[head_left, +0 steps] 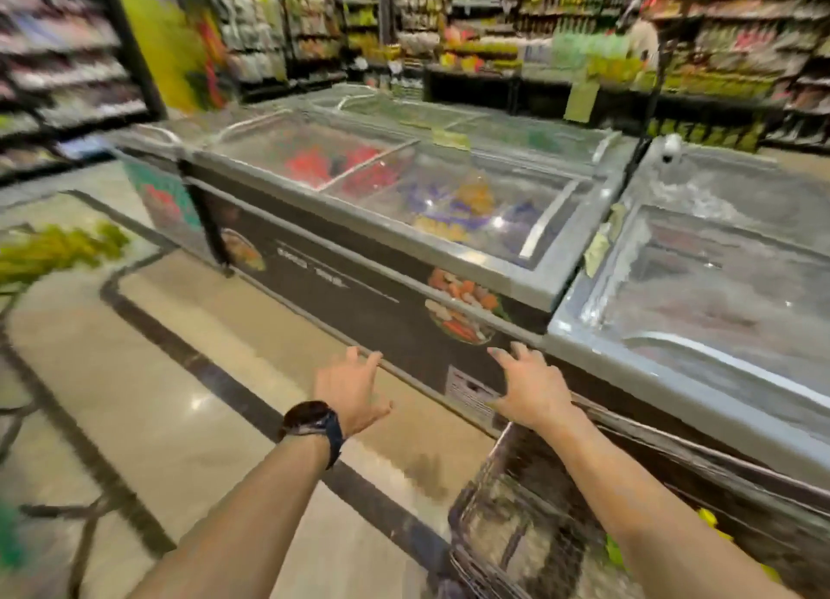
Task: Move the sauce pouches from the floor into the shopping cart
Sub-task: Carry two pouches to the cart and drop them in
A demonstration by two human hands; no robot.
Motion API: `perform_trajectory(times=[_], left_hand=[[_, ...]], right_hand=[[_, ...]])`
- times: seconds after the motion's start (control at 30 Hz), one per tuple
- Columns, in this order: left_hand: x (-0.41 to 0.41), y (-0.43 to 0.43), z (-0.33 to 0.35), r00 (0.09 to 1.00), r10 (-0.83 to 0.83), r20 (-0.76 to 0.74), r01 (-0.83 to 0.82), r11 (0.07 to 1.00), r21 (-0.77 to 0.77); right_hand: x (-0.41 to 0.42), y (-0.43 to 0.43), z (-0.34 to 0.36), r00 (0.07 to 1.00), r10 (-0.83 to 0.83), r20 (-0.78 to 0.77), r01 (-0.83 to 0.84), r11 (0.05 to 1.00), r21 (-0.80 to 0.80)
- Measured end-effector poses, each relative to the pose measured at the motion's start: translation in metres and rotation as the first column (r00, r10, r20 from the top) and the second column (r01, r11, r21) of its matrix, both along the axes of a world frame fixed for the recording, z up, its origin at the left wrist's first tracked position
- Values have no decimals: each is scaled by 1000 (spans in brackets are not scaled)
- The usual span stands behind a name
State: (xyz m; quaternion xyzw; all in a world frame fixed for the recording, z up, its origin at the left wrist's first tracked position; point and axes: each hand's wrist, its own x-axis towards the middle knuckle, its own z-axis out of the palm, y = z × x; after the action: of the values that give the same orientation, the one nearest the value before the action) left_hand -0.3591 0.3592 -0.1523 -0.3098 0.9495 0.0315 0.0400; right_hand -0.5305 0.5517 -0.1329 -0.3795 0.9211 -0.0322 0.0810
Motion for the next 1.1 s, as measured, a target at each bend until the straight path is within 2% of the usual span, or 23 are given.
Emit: perform_trajectory(times=[0.2, 0.4, 0.53, 0.77, 1.1], left_hand=[[147, -87, 55, 962, 270, -35, -273, 956, -106], [263, -147, 73, 845, 531, -55, -534, 836, -130], [309, -187, 79, 765, 644, -12, -637, 753, -164], [316, -291, 85, 672, 740, 17, -722, 661, -205], [268, -472, 63, 603, 798, 0, -792, 598, -125]], right_hand=[[99, -164, 47, 931, 357, -72, -359, 933, -13], [176, -274, 67, 813, 574, -93, -577, 817, -6], [207, -343, 66, 731, 680, -53, -682, 731, -22], [207, -481, 51, 647, 762, 6, -761, 646, -59], [158, -680, 31, 636, 768, 76, -769, 639, -29]])
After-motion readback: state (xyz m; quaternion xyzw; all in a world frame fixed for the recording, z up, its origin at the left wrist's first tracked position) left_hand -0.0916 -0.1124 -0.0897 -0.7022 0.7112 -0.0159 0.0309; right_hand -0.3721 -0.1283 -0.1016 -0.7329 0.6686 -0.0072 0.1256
